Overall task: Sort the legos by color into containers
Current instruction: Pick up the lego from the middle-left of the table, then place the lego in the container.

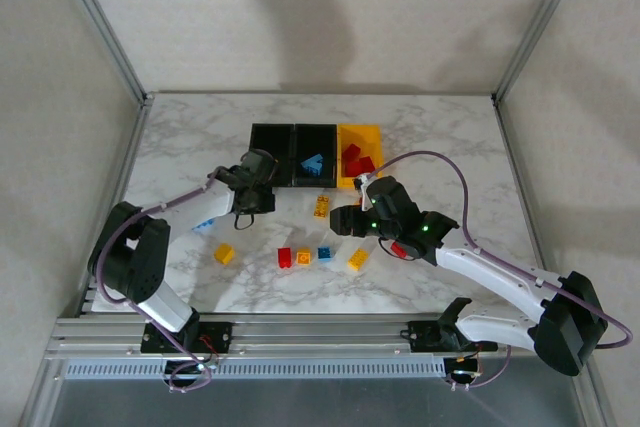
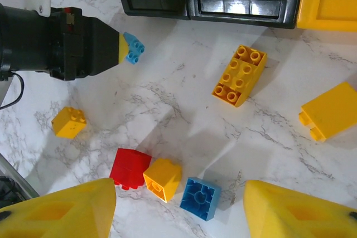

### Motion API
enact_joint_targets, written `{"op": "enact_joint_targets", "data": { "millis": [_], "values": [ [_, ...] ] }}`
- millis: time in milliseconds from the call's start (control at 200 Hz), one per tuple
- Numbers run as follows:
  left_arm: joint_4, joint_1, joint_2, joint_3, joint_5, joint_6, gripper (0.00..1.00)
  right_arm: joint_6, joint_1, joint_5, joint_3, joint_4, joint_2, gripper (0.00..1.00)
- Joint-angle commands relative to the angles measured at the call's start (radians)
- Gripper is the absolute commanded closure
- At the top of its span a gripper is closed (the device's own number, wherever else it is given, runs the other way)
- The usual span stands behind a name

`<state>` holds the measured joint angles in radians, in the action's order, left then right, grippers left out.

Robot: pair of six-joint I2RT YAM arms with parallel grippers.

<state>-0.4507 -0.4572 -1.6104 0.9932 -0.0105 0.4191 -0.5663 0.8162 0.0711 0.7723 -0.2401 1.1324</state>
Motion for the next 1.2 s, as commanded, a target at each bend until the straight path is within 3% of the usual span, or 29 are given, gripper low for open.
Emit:
{"op": "enact_joint_targets", "data": {
  "millis": [0, 641, 1197],
  "values": [
    [-0.045, -0.012, 0.034, 0.047, 0.01, 0.006, 0.79, -0.001, 0.01, -0.022, 0.004, -0.009, -0.023, 0.38],
    [-0.091, -0.063, -0.019, 0.325, 0.05, 0.03, 0.77, -0.009, -0.001, -0.039, -0.025, -0.001, -0.06, 0.38],
    [-0.122, -0.075, -0.417, 0.761, 0.053, 0.033, 0.77, -0.018, -0.015, -0.062, -0.037, -0.044, -0.122, 0.38]
  ]
}}
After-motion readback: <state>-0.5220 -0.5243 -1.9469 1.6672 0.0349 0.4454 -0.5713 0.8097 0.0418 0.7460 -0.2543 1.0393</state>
